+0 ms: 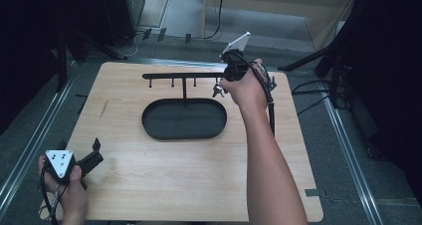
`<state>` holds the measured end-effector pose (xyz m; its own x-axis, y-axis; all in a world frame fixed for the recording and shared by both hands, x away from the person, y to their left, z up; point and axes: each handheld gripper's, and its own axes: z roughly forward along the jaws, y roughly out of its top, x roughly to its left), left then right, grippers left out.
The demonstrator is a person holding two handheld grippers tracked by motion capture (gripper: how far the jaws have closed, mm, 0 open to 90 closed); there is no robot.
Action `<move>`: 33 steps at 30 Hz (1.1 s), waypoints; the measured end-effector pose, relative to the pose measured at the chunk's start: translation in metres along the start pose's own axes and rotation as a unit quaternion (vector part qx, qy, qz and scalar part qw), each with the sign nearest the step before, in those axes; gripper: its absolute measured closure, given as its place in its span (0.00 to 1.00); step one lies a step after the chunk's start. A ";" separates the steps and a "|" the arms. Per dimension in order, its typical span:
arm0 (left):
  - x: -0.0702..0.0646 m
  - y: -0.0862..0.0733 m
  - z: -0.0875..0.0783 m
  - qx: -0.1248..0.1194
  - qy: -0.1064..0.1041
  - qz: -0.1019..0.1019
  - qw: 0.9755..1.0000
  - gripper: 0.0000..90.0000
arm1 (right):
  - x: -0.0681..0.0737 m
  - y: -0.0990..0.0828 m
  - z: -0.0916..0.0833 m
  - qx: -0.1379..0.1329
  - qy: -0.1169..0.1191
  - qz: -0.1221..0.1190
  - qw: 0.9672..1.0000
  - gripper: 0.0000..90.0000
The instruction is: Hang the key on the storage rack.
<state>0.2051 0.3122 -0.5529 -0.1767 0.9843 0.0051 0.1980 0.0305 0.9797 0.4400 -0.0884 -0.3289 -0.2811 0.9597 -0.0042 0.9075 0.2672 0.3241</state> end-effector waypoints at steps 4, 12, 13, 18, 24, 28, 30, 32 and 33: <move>-0.001 0.000 0.000 0.001 0.000 0.002 1.000 0.07 | -0.008 -0.008 0.007 0.011 0.001 0.005 1.000 0.81; -0.001 0.000 0.000 0.001 0.000 0.004 1.000 0.07 | -0.036 -0.024 0.017 0.025 0.002 0.027 0.999 0.82; -0.001 0.000 0.000 0.001 0.001 0.005 1.000 0.07 | -0.040 -0.026 0.018 0.026 0.001 0.029 0.999 0.82; -0.001 0.000 0.000 0.001 0.001 0.004 1.000 0.07 | -0.062 -0.037 0.028 0.034 0.000 0.047 0.998 0.82; -0.001 0.000 0.000 0.001 0.000 0.005 1.000 0.07 | -0.084 -0.049 0.037 0.043 0.003 0.068 0.997 0.82; -0.001 0.000 0.000 0.001 0.002 0.006 1.000 0.07 | -0.097 -0.057 0.043 0.050 0.002 0.079 0.996 0.82; -0.001 0.000 0.000 0.001 0.001 0.005 1.000 0.07 | -0.102 -0.060 0.046 0.051 0.004 0.083 0.995 0.82; -0.001 0.000 0.000 0.001 0.001 0.004 1.000 0.07 | -0.107 -0.063 0.049 0.053 0.007 0.087 0.995 0.82; -0.001 0.000 0.000 0.001 0.001 0.004 1.000 0.07 | -0.109 -0.065 0.050 0.053 0.007 0.090 0.994 0.82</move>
<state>0.2052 0.3114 -0.5528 -0.1761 0.9843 0.0136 0.2019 0.0226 0.9791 0.4272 -0.2057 -0.3967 -0.1146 0.9917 0.0581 0.9713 0.0996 0.2162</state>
